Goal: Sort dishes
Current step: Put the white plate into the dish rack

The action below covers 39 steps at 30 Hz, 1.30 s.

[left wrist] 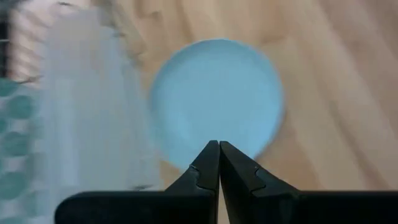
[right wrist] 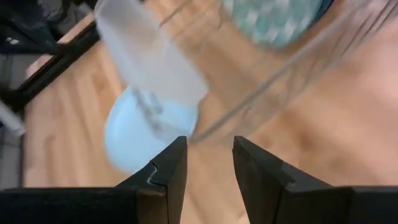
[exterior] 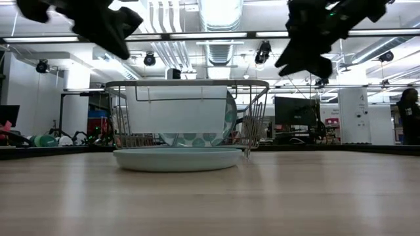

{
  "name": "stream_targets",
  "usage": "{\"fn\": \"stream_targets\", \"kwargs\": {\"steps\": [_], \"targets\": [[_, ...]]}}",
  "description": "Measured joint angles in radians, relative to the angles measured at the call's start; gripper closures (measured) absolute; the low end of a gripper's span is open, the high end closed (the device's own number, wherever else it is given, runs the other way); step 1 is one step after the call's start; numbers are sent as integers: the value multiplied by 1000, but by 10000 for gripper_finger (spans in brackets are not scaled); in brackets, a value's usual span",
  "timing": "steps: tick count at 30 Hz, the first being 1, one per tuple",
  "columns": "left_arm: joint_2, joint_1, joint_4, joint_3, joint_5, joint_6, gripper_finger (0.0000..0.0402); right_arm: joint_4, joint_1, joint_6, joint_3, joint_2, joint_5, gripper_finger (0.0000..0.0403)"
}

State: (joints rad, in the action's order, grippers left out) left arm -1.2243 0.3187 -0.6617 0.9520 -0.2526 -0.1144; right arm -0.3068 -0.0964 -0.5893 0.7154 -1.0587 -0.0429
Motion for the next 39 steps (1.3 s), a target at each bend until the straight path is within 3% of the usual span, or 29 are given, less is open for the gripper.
{"fn": "stream_targets", "kwargs": {"steps": [10, 22, 39], "targets": [[-148, 210, 47, -32, -196, 225, 402, 104, 222, -281, -112, -124, -68, 246], [-435, 230, 163, -33, -388, 308, 401, 463, 311, -348, -127, -402, -91, 209], [-614, 230, 311, -29, -402, 415, 401, 860, 315, -435, -113, -738, -142, 206]]}}
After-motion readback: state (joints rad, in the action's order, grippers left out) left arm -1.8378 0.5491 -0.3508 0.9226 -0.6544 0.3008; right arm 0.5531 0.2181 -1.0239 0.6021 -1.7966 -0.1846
